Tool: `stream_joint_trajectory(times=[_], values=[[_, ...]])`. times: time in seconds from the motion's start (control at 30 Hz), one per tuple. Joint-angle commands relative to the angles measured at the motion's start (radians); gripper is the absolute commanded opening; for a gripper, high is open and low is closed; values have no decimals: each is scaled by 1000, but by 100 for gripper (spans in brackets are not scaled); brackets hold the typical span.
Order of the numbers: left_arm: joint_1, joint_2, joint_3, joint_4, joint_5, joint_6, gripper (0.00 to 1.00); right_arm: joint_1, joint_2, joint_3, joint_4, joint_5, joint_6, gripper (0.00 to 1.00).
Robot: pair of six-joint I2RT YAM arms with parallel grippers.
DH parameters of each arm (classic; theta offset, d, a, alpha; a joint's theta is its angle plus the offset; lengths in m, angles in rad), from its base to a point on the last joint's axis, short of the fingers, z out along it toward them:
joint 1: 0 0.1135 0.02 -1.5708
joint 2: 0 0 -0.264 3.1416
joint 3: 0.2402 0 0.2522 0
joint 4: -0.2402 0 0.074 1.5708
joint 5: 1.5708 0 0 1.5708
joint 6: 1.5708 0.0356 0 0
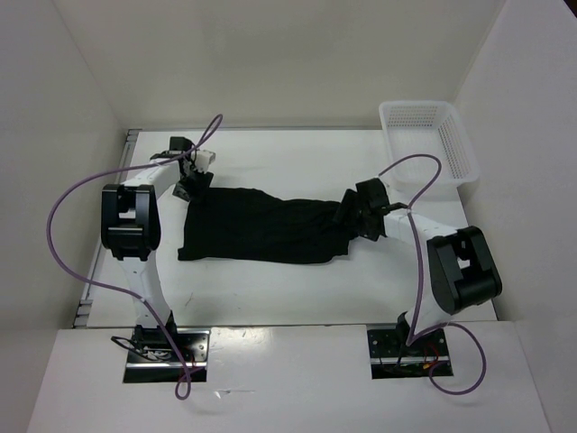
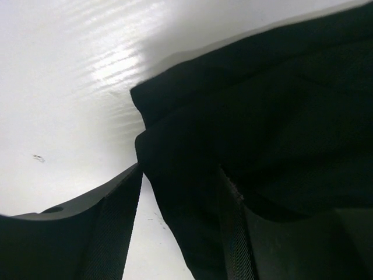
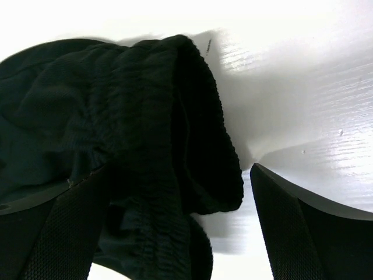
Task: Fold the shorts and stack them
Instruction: Fold the shorts
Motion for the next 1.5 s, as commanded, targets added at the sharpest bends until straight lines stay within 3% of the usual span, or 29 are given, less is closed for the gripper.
stream_joint_trajectory(times=[0.0,0.07,0.17,0.2,0.3,0.33,0.4,0.63,0.9,1.13,1.2,1.23,1.4,1.47], values=[[6,-31,-18,0,33,-25,61,10,38,-4,14,5,9,100],[6,-11,-18,-13,33,-25,61,10,57,19,24,5,9,96],[6,-11,-28,-22,44,-25,61,10,84,42,24,-8,9,79],[6,-11,-39,-22,44,-25,63,10,95,42,24,-20,9,58],[6,-33,-50,-22,44,-25,65,10,95,51,4,-29,0,27],[6,-33,-59,-22,44,-25,66,10,95,51,-12,-20,-11,10],[17,-68,-59,-22,44,-25,68,-10,33,60,-74,17,-22,0],[17,-97,-36,-77,218,-30,69,-76,-221,166,-268,181,-155,0],[-101,-79,-16,-76,306,-77,74,-76,-161,391,-464,224,-281,0],[-205,33,15,-85,329,-86,72,216,10,640,-487,282,-180,0],[-205,59,24,-85,283,-97,64,276,93,725,-487,282,-169,0],[-205,82,24,-76,266,-106,51,301,118,752,-487,282,-157,0],[-205,119,35,-65,243,-106,16,419,265,890,-466,243,-137,0],[-205,130,35,-56,243,-106,14,451,305,928,-466,243,-137,0]])
